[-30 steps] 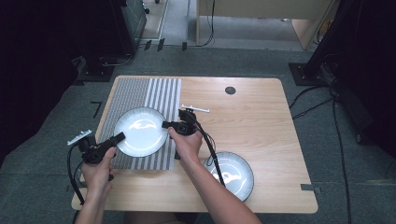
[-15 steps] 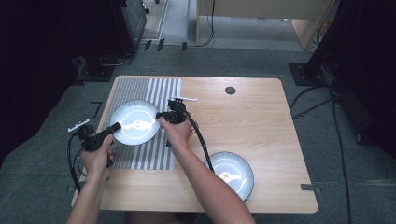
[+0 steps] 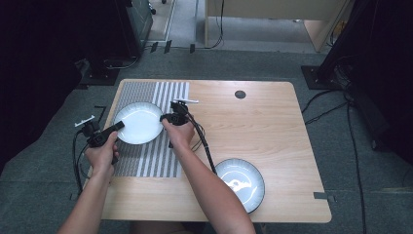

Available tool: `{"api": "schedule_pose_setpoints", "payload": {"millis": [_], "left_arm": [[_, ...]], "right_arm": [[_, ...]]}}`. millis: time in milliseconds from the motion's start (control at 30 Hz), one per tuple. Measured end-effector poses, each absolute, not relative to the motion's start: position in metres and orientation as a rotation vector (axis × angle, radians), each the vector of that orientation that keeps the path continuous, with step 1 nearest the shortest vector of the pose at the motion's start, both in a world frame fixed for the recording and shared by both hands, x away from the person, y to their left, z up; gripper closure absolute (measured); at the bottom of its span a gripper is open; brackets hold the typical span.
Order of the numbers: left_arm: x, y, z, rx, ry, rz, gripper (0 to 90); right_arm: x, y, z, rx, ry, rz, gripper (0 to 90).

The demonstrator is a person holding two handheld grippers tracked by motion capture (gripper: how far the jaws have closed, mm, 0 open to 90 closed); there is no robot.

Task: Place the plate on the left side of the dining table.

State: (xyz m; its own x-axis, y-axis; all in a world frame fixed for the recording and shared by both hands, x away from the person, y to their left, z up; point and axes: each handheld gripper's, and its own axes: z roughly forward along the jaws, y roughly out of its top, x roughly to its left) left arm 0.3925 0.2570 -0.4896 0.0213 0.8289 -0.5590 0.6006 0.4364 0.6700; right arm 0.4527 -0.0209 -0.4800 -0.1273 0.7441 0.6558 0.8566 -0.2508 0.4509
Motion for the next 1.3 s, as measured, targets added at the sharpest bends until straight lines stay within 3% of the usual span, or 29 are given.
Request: {"api": "schedule_pose_setpoints", "payload": {"millis": [867, 1300], "left_arm": [[0.437, 0.245, -0.515, 1.359, 1.75, 0.21, 73.1], [0.441, 0.238, -0.508, 1.511, 1.737, 0.332, 71.6]], "right_arm": [[0.479, -0.023, -0.498, -2.067, -1.945, -1.306, 86.2], [0.482, -0.024, -0.509, -2.033, -1.993, -1.315, 83.3]]}}
